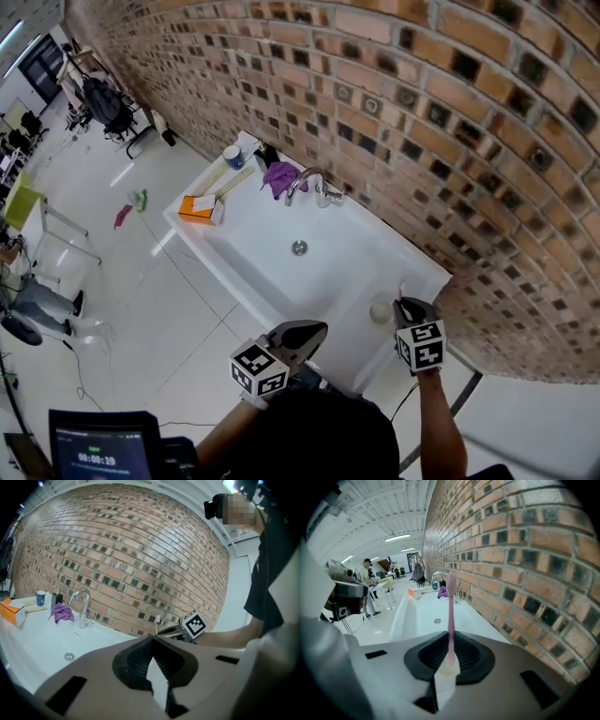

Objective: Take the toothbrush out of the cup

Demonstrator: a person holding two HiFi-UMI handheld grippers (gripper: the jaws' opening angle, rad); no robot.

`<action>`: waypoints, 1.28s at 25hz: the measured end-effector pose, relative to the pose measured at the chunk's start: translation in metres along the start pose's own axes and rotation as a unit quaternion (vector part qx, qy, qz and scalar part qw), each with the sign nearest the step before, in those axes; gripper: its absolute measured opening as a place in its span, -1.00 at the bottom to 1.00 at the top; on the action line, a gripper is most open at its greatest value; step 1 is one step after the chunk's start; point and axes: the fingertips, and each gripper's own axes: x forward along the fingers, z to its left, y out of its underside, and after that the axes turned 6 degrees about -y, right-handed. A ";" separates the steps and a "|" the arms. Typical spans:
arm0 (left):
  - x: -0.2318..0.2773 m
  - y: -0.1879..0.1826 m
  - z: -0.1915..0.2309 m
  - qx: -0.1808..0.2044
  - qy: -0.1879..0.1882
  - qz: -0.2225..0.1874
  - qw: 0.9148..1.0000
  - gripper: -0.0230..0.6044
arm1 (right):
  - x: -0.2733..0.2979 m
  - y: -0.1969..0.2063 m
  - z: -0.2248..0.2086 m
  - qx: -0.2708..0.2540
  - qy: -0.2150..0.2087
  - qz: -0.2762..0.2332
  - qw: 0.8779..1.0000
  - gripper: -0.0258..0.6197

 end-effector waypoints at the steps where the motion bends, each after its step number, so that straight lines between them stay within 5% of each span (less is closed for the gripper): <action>1: 0.000 -0.002 -0.001 0.002 0.002 -0.002 1.000 -0.91 | -0.008 -0.005 0.002 0.000 0.001 -0.009 1.000 -0.84; 12: 0.003 -0.006 -0.025 0.021 0.034 -0.002 0.999 -0.91 | -0.071 -0.022 0.040 -0.006 0.004 -0.052 0.999 -0.84; 32: -0.003 0.018 -0.056 0.027 0.063 0.018 0.997 -0.91 | -0.103 0.029 0.090 0.042 -0.021 -0.070 0.996 -0.84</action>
